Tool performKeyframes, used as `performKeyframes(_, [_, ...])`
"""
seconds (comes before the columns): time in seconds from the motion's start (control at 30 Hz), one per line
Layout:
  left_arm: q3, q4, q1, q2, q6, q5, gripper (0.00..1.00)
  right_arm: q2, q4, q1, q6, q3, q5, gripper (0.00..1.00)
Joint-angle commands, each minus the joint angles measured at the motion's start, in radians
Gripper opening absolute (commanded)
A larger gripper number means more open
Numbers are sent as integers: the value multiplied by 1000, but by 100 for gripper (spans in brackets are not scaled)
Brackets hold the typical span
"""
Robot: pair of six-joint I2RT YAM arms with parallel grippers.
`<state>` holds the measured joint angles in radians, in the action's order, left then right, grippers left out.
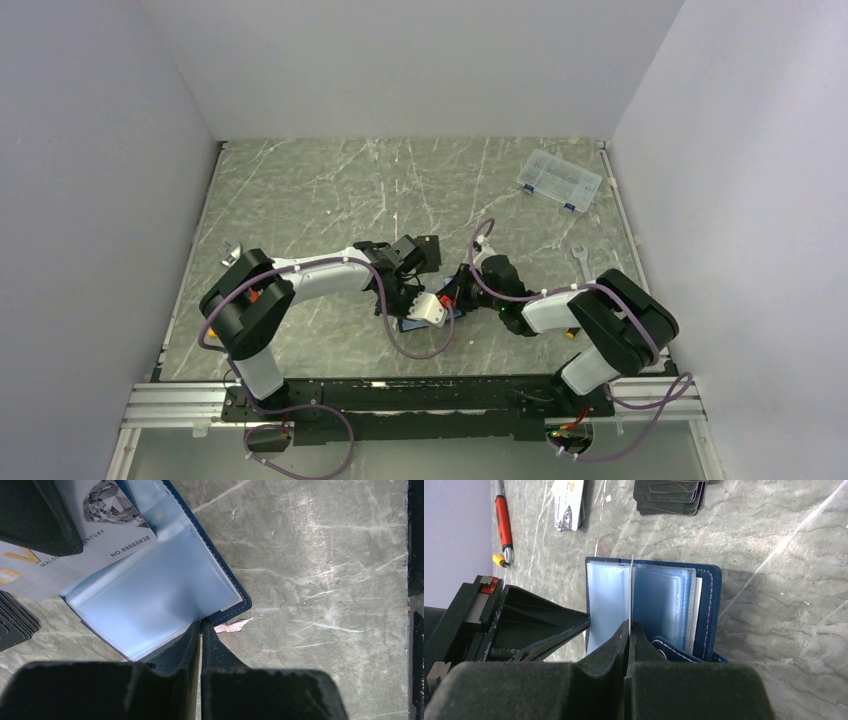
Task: Put the credit cards into the card holder
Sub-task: Insert the credit card into the card holder.
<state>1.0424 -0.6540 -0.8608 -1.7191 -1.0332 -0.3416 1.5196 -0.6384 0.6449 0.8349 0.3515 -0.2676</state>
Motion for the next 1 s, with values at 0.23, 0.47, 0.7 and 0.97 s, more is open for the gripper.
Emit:
performKeyframes(0.23, [-23, -19, -13, -54, -6, 14, 6, 72, -77, -14, 17, 4, -99, 0])
performKeyframes(0.47, [-24, -24, -12, -48, -1, 18, 5, 70, 55, -16, -25, 38, -105, 0])
performKeyframes(0.7, [-16, -30, -13, -50, -1, 22, 4, 119, 80, -14, -48, 38, -138, 0])
performKeyframes(0.97, [-14, -33, -12, -56, -1, 28, 2, 124, 149, -14, -75, 43, -144, 0])
